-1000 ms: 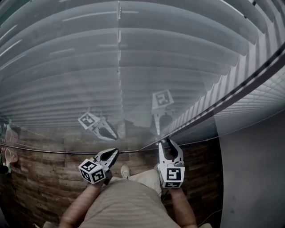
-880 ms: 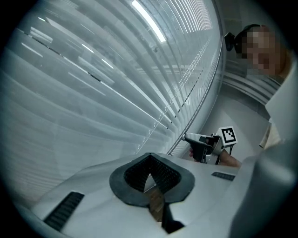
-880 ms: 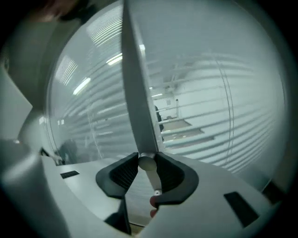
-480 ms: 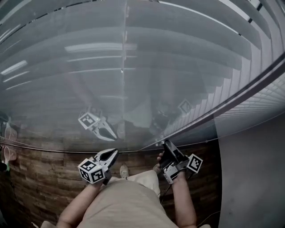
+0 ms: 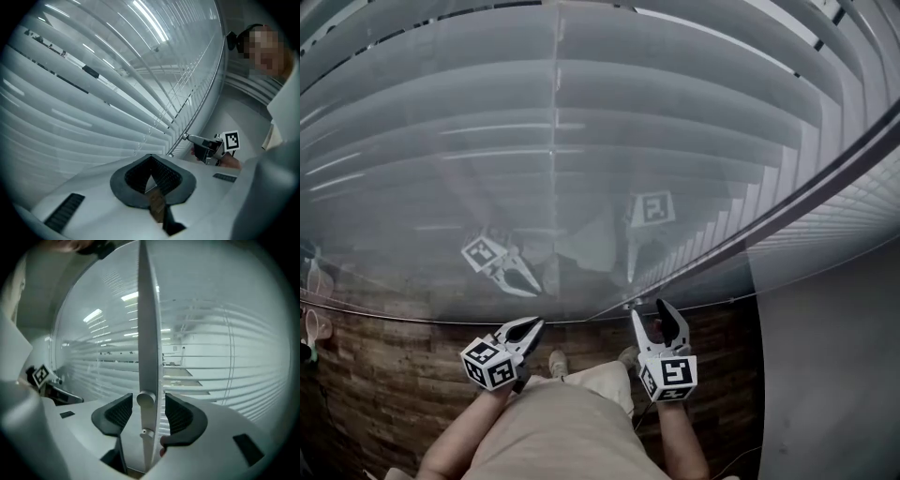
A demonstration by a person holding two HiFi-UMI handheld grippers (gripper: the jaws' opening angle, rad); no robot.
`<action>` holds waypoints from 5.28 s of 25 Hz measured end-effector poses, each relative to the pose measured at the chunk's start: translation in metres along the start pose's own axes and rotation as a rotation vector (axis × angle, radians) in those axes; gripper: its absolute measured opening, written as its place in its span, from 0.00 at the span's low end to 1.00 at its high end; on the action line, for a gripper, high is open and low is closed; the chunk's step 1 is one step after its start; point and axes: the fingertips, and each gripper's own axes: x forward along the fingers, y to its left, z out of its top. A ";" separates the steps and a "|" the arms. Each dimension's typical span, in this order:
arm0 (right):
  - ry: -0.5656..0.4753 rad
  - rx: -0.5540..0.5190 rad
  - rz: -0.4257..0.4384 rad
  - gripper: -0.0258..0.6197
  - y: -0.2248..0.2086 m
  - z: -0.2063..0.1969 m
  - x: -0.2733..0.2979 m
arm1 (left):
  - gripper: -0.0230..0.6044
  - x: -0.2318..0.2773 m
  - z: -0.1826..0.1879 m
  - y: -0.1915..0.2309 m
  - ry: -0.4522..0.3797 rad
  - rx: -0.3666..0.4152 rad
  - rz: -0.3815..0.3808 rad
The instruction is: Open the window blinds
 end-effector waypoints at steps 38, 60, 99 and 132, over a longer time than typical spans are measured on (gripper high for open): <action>-0.069 1.878 0.722 0.23 -0.008 -0.004 0.009 | 0.05 -0.002 0.016 -0.018 0.007 -0.003 -0.014; -0.082 1.355 0.532 0.33 -0.016 0.010 -0.030 | 0.05 -0.028 0.017 -0.041 -0.023 -0.015 -0.003; 0.213 -0.117 0.233 0.33 0.015 0.035 -0.044 | 0.05 -0.044 0.063 -0.063 -0.098 0.049 0.047; 0.156 0.031 -0.042 0.24 0.004 -0.014 0.012 | 0.05 -0.002 0.015 0.008 -0.073 0.040 -0.052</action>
